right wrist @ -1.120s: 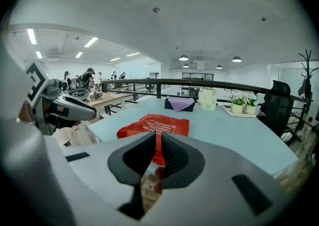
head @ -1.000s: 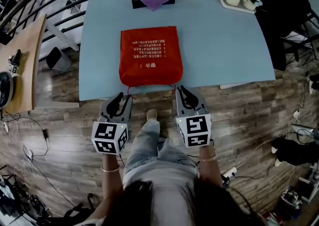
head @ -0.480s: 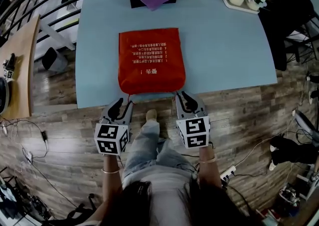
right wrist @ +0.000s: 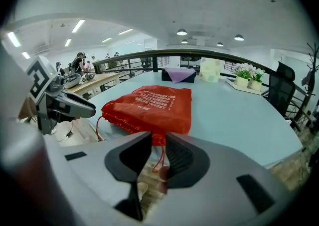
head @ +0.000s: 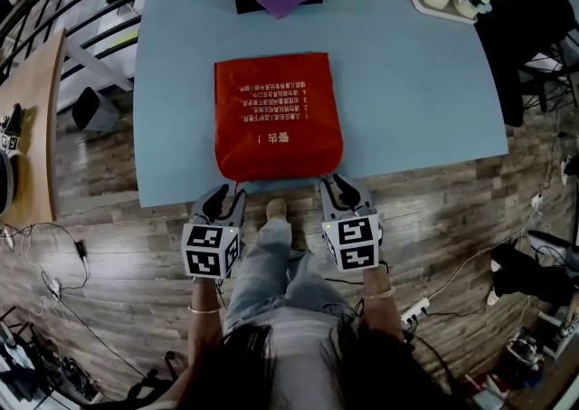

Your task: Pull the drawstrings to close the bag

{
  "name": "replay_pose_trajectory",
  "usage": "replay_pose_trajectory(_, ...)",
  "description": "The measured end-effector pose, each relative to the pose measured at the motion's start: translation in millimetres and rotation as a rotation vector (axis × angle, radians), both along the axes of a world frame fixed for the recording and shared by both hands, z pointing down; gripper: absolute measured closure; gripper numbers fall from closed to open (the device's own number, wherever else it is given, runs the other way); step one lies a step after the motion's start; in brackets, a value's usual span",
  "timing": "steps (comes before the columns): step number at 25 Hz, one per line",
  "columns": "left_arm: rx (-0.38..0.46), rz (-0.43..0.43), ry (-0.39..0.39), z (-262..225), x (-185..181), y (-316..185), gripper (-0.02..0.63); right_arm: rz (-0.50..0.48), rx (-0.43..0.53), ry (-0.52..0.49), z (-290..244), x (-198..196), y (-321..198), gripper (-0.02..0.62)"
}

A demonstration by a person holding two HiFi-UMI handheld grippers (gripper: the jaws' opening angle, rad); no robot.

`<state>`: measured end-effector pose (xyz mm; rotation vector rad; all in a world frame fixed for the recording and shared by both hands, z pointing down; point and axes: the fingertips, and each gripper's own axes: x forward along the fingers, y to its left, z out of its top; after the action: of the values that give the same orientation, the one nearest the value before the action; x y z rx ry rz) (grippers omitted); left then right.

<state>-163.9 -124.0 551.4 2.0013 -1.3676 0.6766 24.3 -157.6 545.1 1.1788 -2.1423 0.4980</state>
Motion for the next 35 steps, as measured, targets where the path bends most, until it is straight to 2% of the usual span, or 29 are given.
replay_pose_trajectory(11, -0.097, 0.021, -0.019, 37.9, -4.4, -1.4, 0.474, 0.029, -0.087, 0.021, 37.9, 3.3, -0.9, 0.502)
replay_pose_trajectory(26, -0.127, 0.024, -0.061, 55.6, -6.7, -5.3, 0.477, 0.081, -0.184, 0.006, 68.6, 1.7, -3.8, 0.502)
replay_pose_trajectory(35, -0.122, 0.027, -0.118, 58.2, -12.1, -6.7, 0.57, 0.095, -0.148, 0.043, 69.0, 6.6, -7.4, 0.552)
